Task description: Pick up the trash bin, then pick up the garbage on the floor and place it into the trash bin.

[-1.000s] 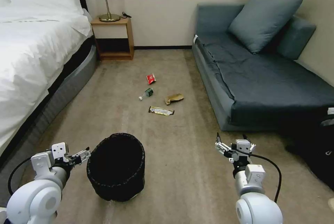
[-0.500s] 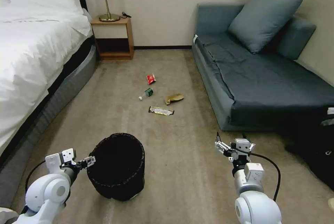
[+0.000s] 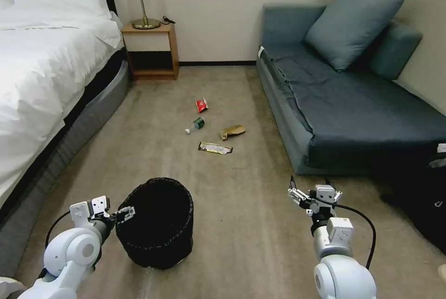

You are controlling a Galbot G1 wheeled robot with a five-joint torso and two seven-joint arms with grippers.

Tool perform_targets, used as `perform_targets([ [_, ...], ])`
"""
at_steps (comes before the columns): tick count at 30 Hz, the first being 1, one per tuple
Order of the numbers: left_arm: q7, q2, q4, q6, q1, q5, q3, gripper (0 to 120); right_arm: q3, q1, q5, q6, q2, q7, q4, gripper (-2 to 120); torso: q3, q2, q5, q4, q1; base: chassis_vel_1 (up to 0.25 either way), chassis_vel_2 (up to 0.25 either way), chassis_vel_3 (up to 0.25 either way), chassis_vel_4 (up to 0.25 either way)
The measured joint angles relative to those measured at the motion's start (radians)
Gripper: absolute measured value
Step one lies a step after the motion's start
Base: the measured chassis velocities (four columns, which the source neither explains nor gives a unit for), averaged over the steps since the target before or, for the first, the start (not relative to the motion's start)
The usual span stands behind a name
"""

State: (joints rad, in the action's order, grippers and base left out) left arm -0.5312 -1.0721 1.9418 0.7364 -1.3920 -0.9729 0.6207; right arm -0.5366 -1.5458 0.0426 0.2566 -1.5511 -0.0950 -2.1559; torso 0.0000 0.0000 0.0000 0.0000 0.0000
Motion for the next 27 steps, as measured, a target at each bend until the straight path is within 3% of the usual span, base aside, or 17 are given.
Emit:
perform_targets([
  [2,-0.001,0.000,-0.006,0.000,0.003,-0.001,-0.003,86,0.000,0.000,0.000,0.000,0.000,0.000,0.000,100,0.000,0.000,0.0000,0.0000,0.000,0.000,0.000,0.000,0.000],
  [4,-0.002,-0.001,-0.016,-0.001,0.009,-0.001,-0.011,72,0.000,0.000,0.001,0.000,-0.001,0.000,0.000,100,0.000,0.000,0.0001,0.0000,0.000,0.000,0.000,0.000,0.000],
  [6,-0.002,-0.002,-0.019,-0.001,0.011,-0.001,-0.015,71,0.000,0.000,0.002,0.000,-0.001,0.000,0.000,100,0.000,0.000,0.0001,0.0000,0.000,0.000,0.000,0.000,0.000],
  [9,-0.002,-0.005,-0.023,-0.001,0.015,-0.001,-0.025,55,-0.002,0.000,0.003,0.000,-0.001,0.001,0.000,100,0.000,0.000,0.0000,0.0000,0.000,0.000,0.000,0.000,0.000],
  [11,-0.002,-0.005,-0.023,-0.001,0.015,-0.001,-0.026,52,-0.002,0.000,0.003,0.000,-0.001,0.001,0.000,100,0.000,0.000,0.0000,0.0000,0.000,0.000,0.000,0.000,0.000],
  [13,0.000,-0.005,-0.023,-0.001,0.015,0.000,-0.029,39,-0.003,0.000,0.003,0.000,0.000,0.001,-0.001,100,0.000,0.000,0.0000,0.0000,0.000,0.000,0.000,0.000,0.000],
  [15,0.000,-0.005,-0.023,-0.001,0.015,0.000,-0.029,39,-0.003,0.000,0.003,0.000,0.000,0.001,-0.002,100,0.000,0.000,0.0000,0.0000,0.000,0.000,0.000,0.000,0.000],
  [19,0.005,-0.006,-0.023,-0.001,0.012,0.000,-0.029,15,-0.002,0.001,0.002,0.001,0.001,0.001,-0.002,100,0.000,0.000,0.0000,0.0000,0.000,0.000,0.000,0.000,0.000],
  [27,0.007,-0.008,-0.022,-0.002,0.005,-0.001,-0.023,4,0.002,0.000,0.001,0.001,0.005,0.002,-0.001,100,0.000,0.000,0.0000,-0.0001,0.000,0.000,0.000,0.000,0.000],
])
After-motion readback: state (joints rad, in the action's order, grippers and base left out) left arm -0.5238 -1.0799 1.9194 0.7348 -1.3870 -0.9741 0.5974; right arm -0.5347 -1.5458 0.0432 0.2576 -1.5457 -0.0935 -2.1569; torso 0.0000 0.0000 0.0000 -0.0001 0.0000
